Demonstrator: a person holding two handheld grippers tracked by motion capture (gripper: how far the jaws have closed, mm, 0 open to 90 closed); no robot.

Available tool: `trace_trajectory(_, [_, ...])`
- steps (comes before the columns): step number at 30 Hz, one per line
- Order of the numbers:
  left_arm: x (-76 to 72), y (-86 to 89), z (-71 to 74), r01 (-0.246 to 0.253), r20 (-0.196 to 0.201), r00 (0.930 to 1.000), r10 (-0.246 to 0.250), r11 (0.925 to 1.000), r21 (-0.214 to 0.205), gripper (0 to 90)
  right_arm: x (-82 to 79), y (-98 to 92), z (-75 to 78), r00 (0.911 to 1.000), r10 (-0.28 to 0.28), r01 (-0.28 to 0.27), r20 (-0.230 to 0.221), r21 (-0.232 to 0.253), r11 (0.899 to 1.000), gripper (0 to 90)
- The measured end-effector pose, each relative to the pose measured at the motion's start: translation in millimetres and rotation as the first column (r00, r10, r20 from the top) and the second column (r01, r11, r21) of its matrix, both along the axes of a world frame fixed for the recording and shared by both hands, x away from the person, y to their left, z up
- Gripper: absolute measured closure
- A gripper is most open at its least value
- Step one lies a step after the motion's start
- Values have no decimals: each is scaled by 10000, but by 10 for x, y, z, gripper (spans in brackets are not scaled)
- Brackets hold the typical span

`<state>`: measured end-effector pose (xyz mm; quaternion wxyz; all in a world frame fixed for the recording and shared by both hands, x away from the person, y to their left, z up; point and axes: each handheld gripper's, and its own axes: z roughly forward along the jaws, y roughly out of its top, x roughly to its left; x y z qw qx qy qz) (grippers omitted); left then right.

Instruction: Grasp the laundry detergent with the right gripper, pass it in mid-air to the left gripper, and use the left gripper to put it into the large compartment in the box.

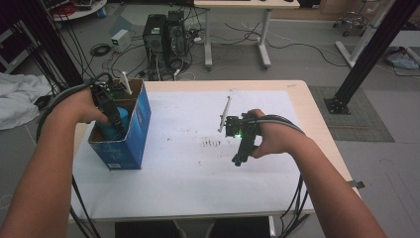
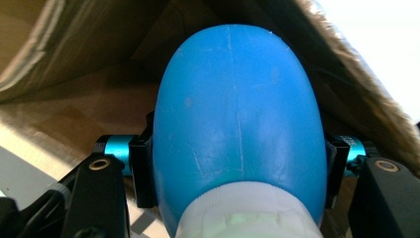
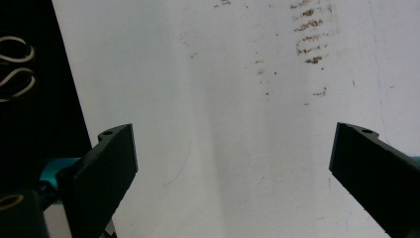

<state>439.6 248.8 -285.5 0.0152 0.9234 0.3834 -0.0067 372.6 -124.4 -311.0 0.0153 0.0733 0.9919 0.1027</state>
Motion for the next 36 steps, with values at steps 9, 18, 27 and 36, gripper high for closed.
trace_trajectory(9, [15, 2, -123, 118, 43, 9999, -118, 9999, -12, 376, -1, 26, -20, 10000, 9, -9, 0, -59, 10000, 38])
trace_trajectory(18, [-9, -45, -119, 332, 46, 9994, -332, 9994, 66, 367, 6, 51, -38, 10000, 70, -70, -40, -61, 10000, 38])
trace_trajectory(27, [-34, -68, -42, 244, 250, 9994, -248, 9996, 143, 312, -15, 9, -13, 10000, -14, 14, 38, 23, 10000, 38])
trace_trajectory(36, [-64, -87, 85, 161, 414, 9990, -172, 9995, 274, 301, -39, 3, -10, 10000, -36, 36, 57, 16, 10000, 37])
